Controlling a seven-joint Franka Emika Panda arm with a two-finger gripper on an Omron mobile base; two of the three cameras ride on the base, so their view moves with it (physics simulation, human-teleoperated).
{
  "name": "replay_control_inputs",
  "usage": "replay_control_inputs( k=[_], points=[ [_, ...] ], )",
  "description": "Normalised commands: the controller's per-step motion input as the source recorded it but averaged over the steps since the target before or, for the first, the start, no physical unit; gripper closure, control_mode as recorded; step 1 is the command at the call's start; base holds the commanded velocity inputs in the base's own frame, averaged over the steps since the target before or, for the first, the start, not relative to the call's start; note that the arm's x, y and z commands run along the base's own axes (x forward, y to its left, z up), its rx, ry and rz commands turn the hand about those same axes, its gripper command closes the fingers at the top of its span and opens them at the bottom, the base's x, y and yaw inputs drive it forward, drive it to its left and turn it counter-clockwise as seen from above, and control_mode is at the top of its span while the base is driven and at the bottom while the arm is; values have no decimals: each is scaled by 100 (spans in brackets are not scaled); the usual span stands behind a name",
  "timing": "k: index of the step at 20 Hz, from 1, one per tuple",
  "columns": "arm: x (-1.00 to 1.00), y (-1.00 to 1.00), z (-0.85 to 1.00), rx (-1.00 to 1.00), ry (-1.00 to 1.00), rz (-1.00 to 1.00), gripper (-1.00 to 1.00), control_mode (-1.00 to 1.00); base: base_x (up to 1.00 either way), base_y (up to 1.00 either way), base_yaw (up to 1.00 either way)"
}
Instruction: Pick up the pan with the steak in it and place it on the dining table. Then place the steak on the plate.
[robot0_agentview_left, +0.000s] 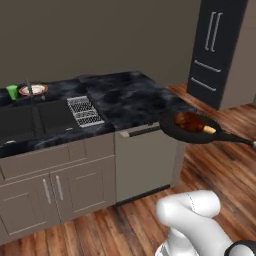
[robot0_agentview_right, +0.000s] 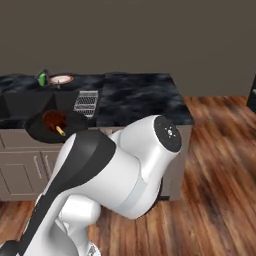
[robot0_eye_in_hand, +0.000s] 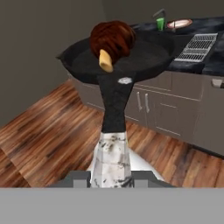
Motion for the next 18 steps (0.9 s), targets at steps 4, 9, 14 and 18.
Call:
replay_control_inputs(
  k=[4,9,14,18],
  points=[
    [0,0,0,0,0,0,100,100,45,-100,0],
    [0,0,0,0,0,0,100,100,47,-100,0],
    [0,0,0,0,0,0,100,100,48,-100,0],
    [0,0,0,0,0,0,100,100,47,-100,0]
  ],
)
